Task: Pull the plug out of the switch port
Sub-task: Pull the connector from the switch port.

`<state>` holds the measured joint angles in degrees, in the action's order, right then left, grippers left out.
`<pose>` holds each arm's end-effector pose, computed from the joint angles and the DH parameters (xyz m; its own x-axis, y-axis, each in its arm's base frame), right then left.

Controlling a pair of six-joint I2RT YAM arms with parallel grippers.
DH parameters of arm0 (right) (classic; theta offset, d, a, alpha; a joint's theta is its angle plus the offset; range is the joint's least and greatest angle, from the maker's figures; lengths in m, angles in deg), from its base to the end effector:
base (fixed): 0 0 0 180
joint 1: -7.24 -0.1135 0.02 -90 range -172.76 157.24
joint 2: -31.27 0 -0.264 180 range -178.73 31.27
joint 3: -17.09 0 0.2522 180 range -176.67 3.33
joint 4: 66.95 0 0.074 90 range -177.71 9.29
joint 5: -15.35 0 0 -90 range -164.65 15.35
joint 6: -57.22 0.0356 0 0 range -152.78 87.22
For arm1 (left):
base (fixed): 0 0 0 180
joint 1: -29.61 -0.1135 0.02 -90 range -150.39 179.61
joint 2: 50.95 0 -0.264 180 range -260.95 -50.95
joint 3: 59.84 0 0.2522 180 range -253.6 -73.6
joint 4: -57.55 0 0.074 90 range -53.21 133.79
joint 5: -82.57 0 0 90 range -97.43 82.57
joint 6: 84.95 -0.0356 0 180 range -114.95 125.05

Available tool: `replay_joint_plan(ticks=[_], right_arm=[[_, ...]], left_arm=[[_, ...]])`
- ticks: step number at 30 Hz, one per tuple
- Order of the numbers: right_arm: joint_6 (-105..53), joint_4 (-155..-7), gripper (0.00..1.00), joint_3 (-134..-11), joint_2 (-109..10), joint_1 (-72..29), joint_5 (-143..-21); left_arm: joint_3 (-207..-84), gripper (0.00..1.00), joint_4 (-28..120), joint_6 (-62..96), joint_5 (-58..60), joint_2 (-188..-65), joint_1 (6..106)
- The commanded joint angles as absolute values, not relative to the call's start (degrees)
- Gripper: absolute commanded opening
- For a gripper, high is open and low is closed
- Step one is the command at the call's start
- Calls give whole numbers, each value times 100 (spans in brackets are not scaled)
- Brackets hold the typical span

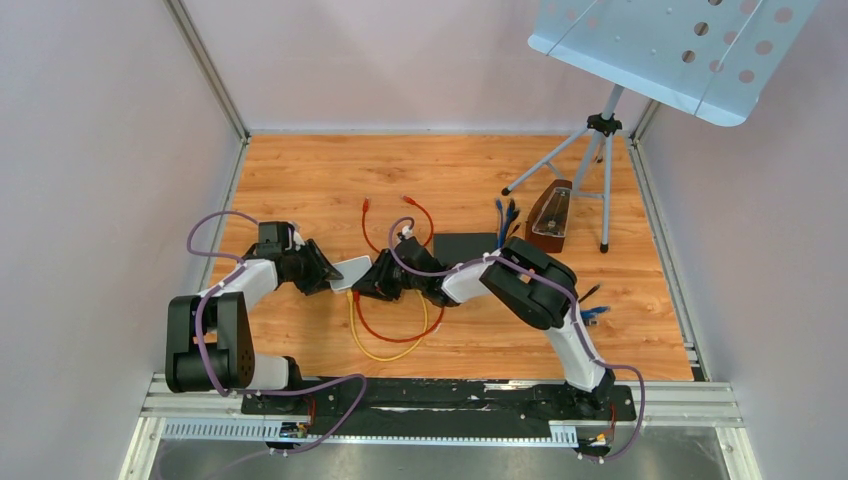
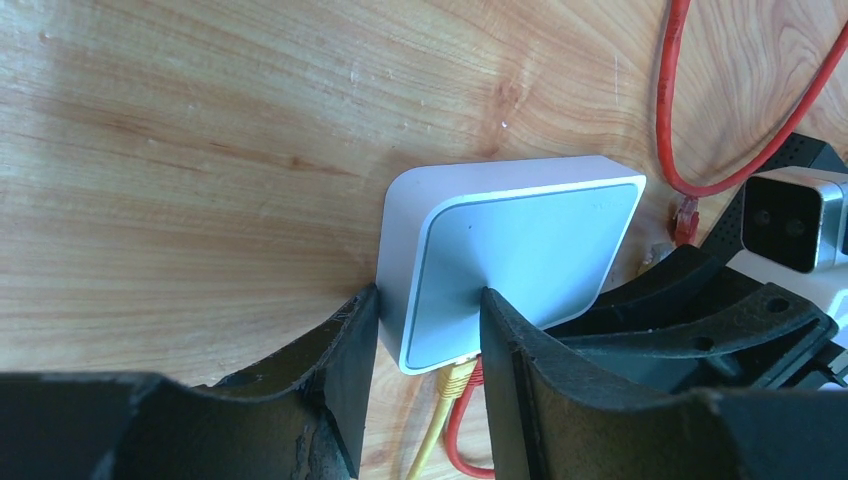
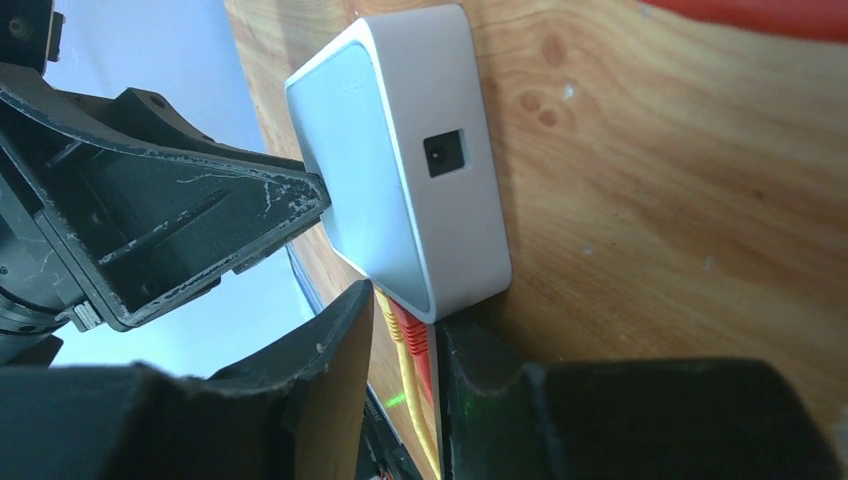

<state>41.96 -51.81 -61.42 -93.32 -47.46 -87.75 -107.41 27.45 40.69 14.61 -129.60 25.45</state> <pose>0.2465 0.3621 0.0933 -0.9534 0.2795 -0.1133 0.0478 0.5112 0.8581 0.2360 0.0038 0.1484 -0.7761 -0.5980 -0.2002 -0.4172 0.7250 -0.5481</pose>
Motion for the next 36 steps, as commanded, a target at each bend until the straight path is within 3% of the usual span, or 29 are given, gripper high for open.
replay_joint_plan(ticks=[1, 7, 12, 17, 23, 26, 31, 36], right_arm=[[4533, -4901, 27, -5945, -9607, -4708, -8802], [4557, -4793, 21, -5839, -9599, -4666, -8840], [4668, -5057, 31, -5898, -9574, -4652, -8797], [4715, -5693, 22, -6185, -9706, -4625, -8840], [4874, -5765, 36, -6268, -9873, -4628, -8946], [4922, -5873, 37, -6293, -9865, -4621, -8940], [4825, -6314, 29, -6556, -9869, -4620, -8898], [4586, -7484, 29, -7035, -9707, -4692, -8376]], left_arm=[[-10641, 49, 2734, 4058, 1574, -12953, 2557], [-10639, 48, 2715, 4015, 1583, -12957, 2557], [-10683, 48, 2646, 3979, 1575, -12970, 2557], [-10678, 47, 2648, 3981, 1589, -12945, 2557], [-10697, 47, 2640, 3934, 1620, -12973, 2557], [-10628, 46, 2696, 3952, 1629, -12979, 2557], [-10578, 45, 2770, 3990, 1702, -12958, 2557], [-10569, 44, 2776, 3981, 1699, -12918, 2557]])
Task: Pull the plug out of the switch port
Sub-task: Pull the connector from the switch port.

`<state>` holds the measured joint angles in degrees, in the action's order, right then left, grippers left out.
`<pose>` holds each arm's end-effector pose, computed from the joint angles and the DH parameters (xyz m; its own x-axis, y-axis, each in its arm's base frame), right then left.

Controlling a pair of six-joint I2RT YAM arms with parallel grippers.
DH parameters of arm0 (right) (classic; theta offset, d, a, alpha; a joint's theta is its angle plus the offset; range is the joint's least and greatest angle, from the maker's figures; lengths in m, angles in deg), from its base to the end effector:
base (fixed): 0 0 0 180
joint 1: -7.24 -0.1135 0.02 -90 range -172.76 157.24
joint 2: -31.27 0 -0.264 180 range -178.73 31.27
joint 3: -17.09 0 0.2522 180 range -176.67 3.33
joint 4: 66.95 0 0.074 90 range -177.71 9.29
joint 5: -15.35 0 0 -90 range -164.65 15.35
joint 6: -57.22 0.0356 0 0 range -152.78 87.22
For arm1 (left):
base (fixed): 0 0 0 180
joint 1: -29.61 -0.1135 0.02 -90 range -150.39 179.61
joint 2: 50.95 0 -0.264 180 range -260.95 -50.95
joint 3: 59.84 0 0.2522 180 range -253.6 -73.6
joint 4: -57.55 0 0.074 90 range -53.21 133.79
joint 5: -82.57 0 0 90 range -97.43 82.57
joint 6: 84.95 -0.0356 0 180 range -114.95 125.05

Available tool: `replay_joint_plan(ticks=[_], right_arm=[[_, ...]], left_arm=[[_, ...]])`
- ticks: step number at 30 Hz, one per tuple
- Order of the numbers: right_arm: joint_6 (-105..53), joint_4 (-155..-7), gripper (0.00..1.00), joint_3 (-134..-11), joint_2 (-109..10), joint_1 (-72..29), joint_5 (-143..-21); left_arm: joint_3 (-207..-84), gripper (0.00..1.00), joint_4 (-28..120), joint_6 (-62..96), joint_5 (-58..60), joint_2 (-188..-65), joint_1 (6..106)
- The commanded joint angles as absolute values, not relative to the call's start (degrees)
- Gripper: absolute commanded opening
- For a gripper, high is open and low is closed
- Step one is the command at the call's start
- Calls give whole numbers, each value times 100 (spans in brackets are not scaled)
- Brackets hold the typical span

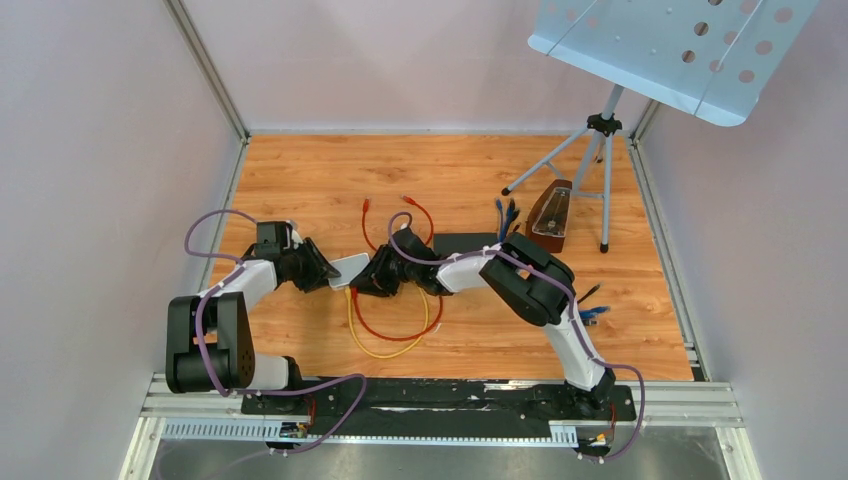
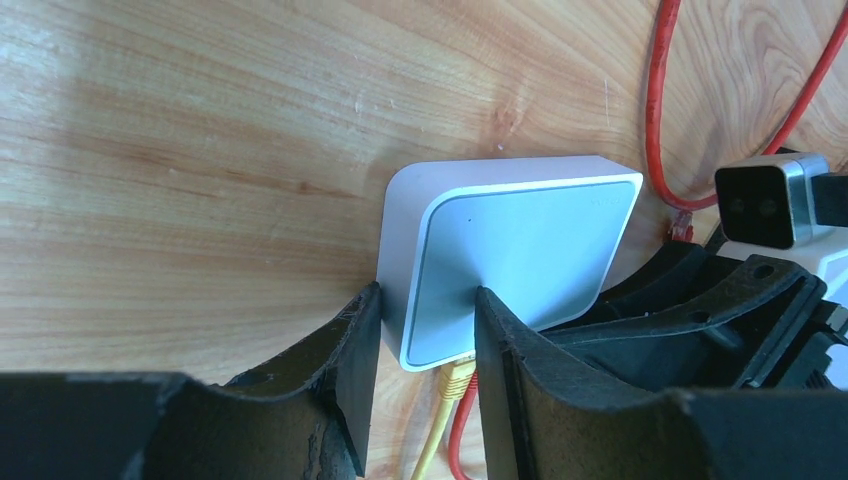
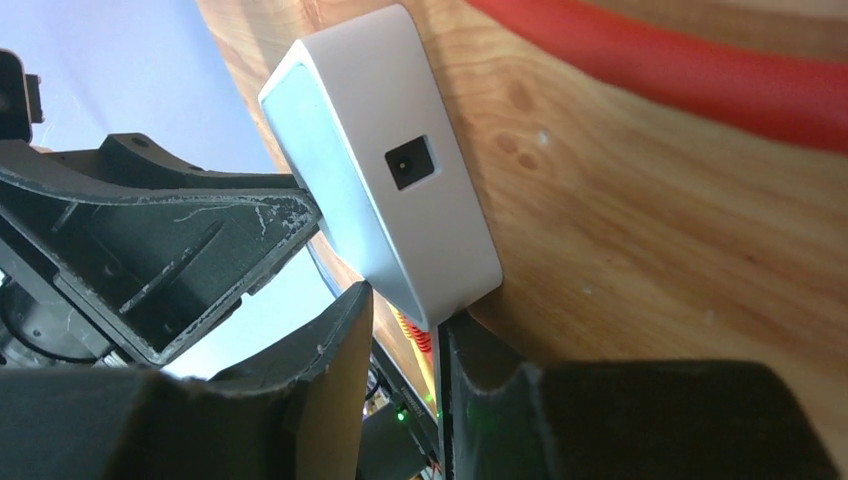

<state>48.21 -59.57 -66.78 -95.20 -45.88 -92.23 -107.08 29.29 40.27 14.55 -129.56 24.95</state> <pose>0.2619 0.3670 0.0928 -0.9536 0.2979 0.0441 0.1992 0.5143 0.8341 0.2376 0.0060 0.1487 -0.7678 -0.5992 -0.2268 -0.4034 0.7272 -0.5554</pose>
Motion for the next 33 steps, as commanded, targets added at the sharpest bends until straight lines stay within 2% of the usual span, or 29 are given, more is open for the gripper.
replay_joint_plan(ticks=[1, 4, 14, 16, 19, 22, 33], right_arm=[[4584, -7597, 29, -7070, -9657, -4755, -8198], [4659, -7708, 31, -7042, -9529, -4857, -7760], [4572, -7146, 20, -6815, -9546, -4866, -7925], [4562, -7026, 23, -6745, -9526, -4866, -7933], [4518, -6928, 32, -6673, -9477, -4866, -7910], [4350, -6635, 34, -6613, -9461, -4861, -8073], [4014, -5900, 27, -6435, -9440, -4817, -8629]], left_arm=[[-10568, 44, 2773, 3979, 1698, -12924, 2557], [-10561, 44, 2779, 3990, 1704, -12941, 2556], [-10549, 43, 2763, 3991, 1684, -12902, 2557], [-10551, 43, 2765, 3998, 1683, -12900, 2557], [-10549, 43, 2764, 3995, 1677, -12900, 2557], [-10554, 43, 2764, 4010, 1639, -12911, 2557], [-10592, 42, 2720, 4060, 1564, -12932, 2558]])
